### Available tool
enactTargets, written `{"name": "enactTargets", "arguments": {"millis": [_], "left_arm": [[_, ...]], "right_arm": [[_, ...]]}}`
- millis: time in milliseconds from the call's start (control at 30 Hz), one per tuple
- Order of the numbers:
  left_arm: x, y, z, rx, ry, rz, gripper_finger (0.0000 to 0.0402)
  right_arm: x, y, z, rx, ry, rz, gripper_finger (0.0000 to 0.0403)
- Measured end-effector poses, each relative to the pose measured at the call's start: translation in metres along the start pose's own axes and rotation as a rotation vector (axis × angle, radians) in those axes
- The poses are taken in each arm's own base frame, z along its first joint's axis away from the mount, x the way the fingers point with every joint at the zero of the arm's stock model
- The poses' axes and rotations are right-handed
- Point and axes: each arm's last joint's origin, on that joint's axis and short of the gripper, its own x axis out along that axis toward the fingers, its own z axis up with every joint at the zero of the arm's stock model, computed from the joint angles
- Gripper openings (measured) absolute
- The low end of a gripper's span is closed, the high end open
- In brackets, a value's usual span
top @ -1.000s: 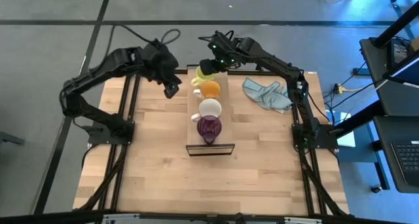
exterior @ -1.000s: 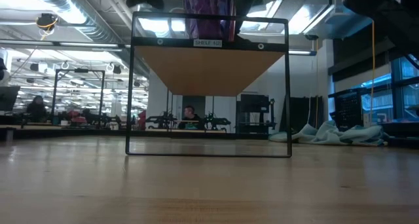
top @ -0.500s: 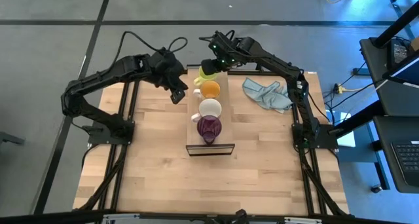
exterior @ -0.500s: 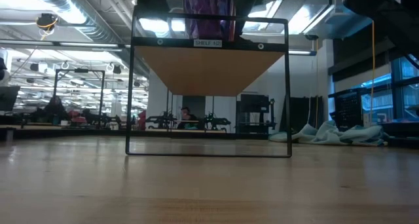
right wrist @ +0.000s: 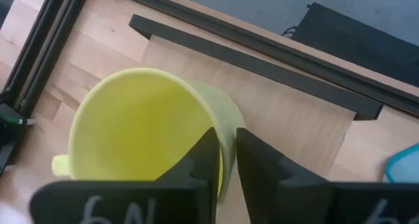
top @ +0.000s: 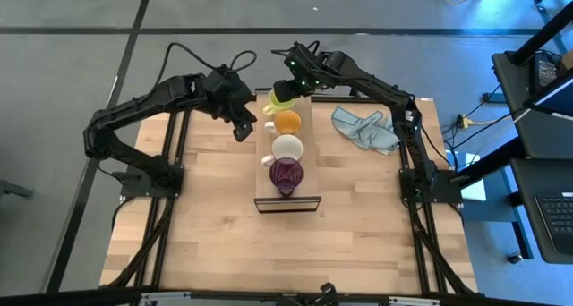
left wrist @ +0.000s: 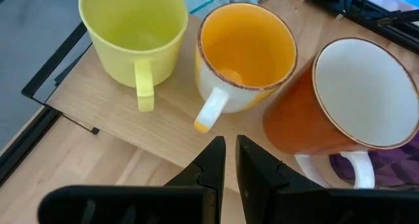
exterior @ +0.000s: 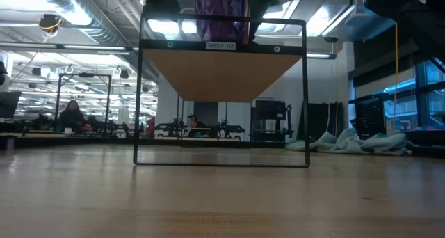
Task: Stack small to large cups/mugs on shelf
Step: Put the light yellow mug on the shelf
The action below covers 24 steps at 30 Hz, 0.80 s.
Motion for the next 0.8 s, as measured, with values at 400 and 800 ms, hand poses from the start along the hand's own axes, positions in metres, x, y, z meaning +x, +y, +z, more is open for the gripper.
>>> {"name": "enactTargets", "arguments": {"millis": [400, 800], "left_arm": [[0.001, 0.007, 0.0, -0.009, -0.004, 0.027, 0.003], [0.035, 0.014, -0.019, -0.021, 0.051, 0.036, 0.003]], "right_arm": [[0.0, -0.001, 0.001, -0.001, -0.001, -0.002, 0.012], [-0.018, 0.001, 0.004, -0.022, -0.054, 0.023, 0.013]]}}
